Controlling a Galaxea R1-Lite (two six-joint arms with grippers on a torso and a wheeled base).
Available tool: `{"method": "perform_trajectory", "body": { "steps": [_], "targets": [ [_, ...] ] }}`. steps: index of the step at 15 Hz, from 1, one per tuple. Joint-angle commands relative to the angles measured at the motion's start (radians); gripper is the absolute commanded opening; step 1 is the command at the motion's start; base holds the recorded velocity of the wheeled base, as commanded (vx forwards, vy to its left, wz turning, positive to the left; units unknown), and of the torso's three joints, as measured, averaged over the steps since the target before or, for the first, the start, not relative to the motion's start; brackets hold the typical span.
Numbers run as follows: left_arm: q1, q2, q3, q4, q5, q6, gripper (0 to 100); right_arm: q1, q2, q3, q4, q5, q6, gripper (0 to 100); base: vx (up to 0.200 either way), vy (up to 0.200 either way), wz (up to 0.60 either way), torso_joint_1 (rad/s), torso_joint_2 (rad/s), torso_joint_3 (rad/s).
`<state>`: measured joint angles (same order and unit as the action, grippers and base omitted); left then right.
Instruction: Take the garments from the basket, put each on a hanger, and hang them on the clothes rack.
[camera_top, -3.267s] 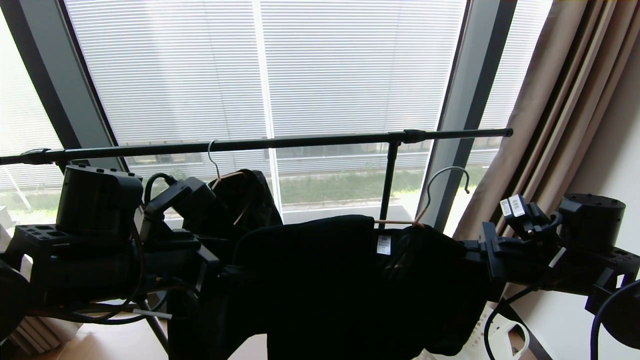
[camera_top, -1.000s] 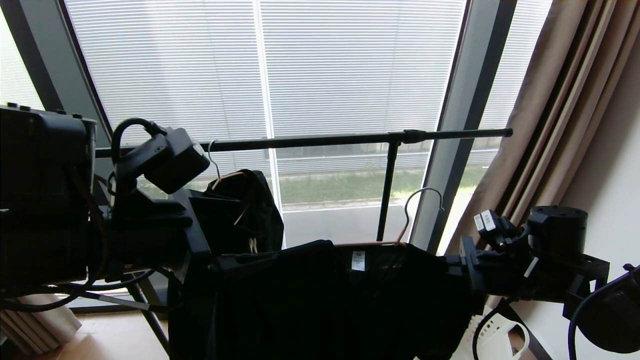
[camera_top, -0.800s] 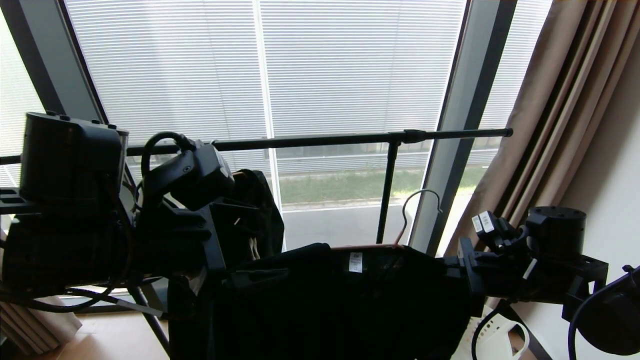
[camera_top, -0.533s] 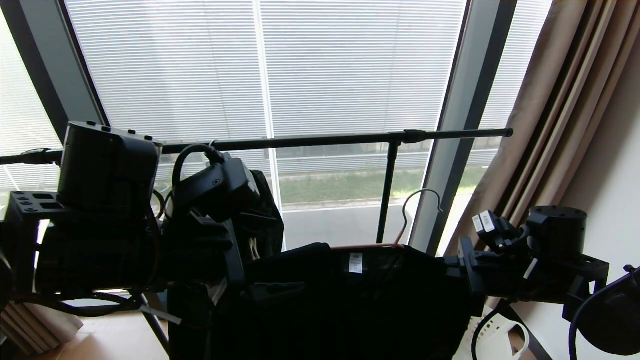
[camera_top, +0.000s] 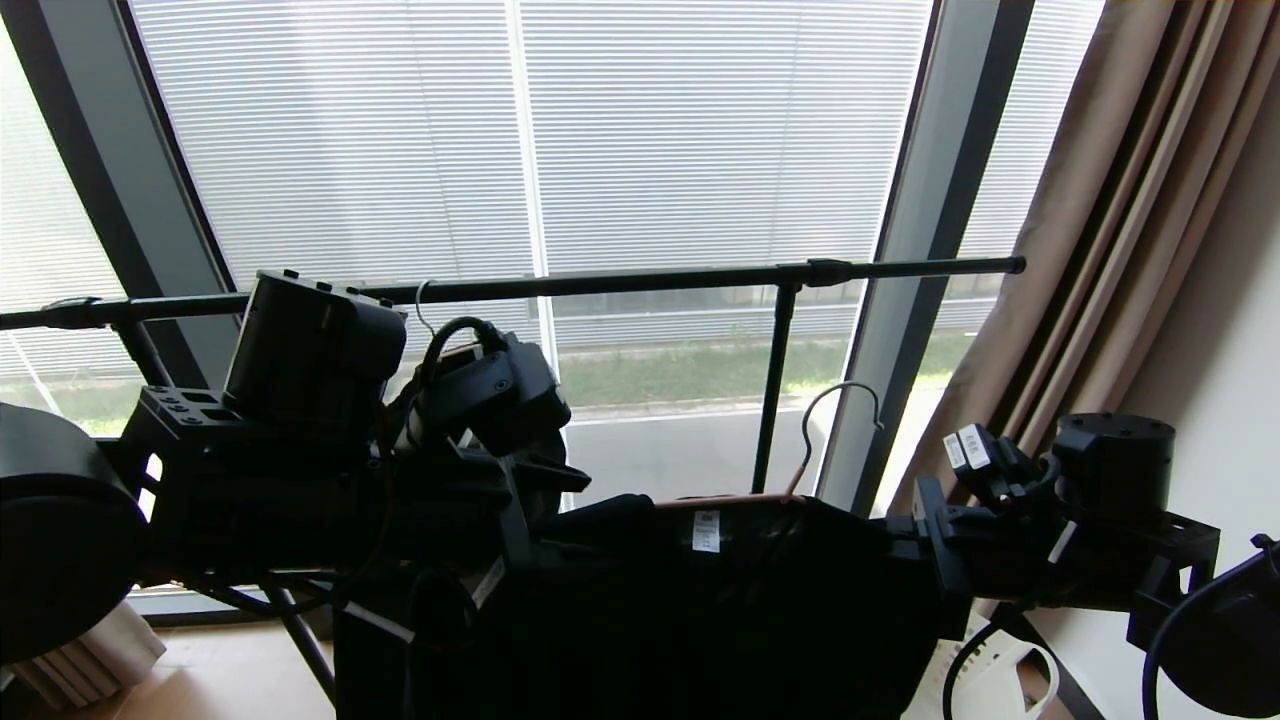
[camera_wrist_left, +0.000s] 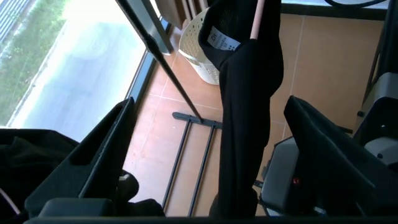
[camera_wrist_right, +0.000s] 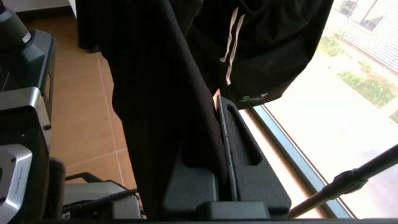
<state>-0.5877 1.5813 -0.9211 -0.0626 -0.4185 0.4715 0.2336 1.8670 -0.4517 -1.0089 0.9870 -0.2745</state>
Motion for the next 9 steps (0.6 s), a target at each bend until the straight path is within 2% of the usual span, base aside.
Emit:
{"method": "perform_trajectory", "body": {
  "steps": [1,7,8,9],
  "targets": [
    [-0.001,0.000,0.008,0.000,0.000,0.001,0,0.000,0.001,-0.002,0.000,0.001,0.000,0,0.000,0.000,0.00,0.000,0.00,0.000],
    [-0.012,-0.021,0.039,-0.002,-0.002,0.003,0,0.000,0.011,-0.032,-0.002,-0.025,0.008,0,0.000,0.000,0.00,0.000,0.00,0.000],
    [-0.012,-0.029,0.039,-0.002,-0.002,0.003,0,0.001,0.009,-0.038,0.000,-0.067,0.021,0,0.000,0.000,0.00,0.000,0.00,0.000],
    [-0.012,-0.032,0.039,-0.002,-0.002,0.003,0,0.003,0.009,-0.038,0.000,-0.077,0.027,0,0.000,0.000,0.00,0.000,0.00,0.000]
  ]
}}
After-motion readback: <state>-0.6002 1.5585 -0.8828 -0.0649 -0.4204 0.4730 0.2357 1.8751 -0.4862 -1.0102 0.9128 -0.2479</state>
